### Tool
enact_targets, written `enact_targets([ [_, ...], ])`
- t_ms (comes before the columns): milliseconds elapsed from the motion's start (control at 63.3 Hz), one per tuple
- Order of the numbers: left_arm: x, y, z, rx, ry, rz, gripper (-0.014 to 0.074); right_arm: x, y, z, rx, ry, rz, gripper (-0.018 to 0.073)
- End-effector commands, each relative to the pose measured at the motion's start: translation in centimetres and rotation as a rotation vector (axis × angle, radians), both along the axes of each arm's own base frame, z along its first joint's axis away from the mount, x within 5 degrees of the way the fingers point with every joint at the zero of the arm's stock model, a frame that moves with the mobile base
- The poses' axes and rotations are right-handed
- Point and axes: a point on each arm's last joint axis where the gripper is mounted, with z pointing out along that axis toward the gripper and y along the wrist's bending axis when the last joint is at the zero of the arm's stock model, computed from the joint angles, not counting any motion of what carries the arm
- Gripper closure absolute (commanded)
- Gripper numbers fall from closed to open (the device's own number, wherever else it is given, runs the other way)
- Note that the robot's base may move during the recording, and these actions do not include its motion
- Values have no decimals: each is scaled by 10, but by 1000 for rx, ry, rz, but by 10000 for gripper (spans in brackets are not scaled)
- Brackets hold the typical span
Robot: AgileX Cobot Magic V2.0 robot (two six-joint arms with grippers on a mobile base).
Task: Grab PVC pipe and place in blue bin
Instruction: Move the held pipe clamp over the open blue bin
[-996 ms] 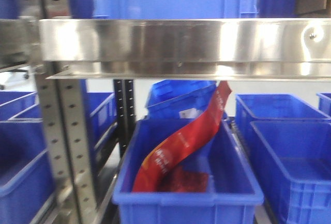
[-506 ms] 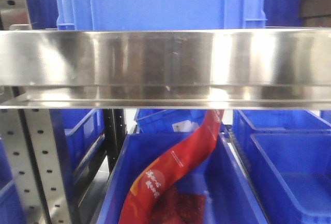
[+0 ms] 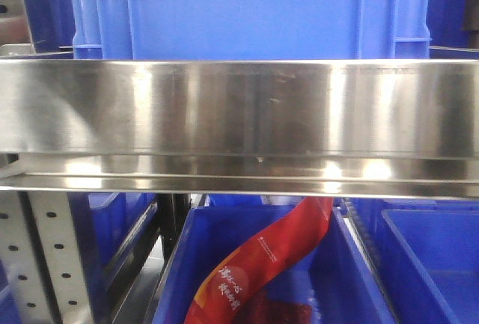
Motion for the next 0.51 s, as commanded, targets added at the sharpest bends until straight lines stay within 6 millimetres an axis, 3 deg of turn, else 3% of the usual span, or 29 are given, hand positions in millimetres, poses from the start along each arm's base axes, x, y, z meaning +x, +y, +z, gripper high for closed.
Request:
enact_targets([
  [0,-2,0,5,-9,-39,-5,707,-1,0,3,-8,-36,3,728],
  [490,-2,0,5,-9,-39,-5,707,-1,0,3,-8,-36,3,728],
])
